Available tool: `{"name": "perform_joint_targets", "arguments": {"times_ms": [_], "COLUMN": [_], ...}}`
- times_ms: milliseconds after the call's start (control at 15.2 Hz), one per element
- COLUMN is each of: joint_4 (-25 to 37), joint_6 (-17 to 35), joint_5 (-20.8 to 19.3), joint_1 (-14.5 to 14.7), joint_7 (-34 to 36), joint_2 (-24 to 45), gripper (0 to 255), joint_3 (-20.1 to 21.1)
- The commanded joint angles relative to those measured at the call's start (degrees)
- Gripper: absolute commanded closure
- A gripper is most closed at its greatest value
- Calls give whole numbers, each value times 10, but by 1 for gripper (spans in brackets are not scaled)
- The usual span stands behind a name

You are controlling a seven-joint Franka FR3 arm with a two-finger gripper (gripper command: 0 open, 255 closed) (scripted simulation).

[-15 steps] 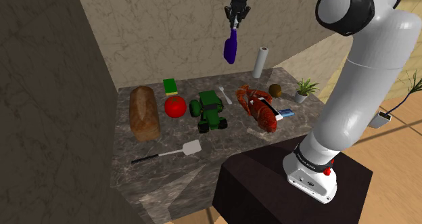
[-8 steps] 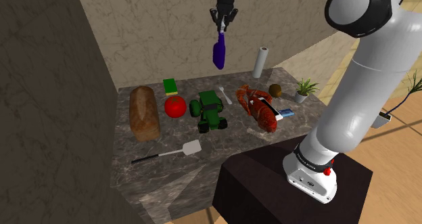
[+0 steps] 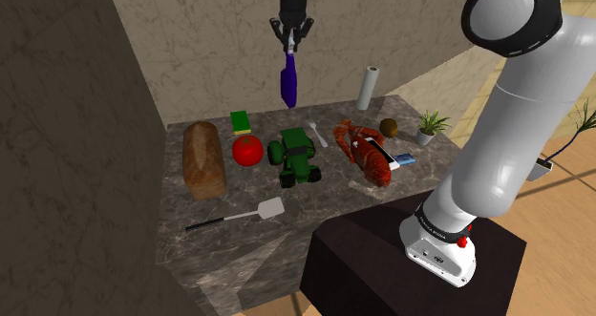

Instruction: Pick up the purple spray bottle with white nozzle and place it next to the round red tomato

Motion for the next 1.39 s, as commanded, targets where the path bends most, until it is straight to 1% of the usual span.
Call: {"name": "perform_joint_targets", "arguments": {"times_ms": [0,264,1320], "joint_4": [3,28,-101], "joint_6": [-5,-13,112], "joint_5": [-3,-8,-8], "joint_1": [17,48,48], "joint_7": [30,82,85], "joint_2": [-2,16,12], "gripper": [255,255,255], "joint_3": [12,33,33]}}
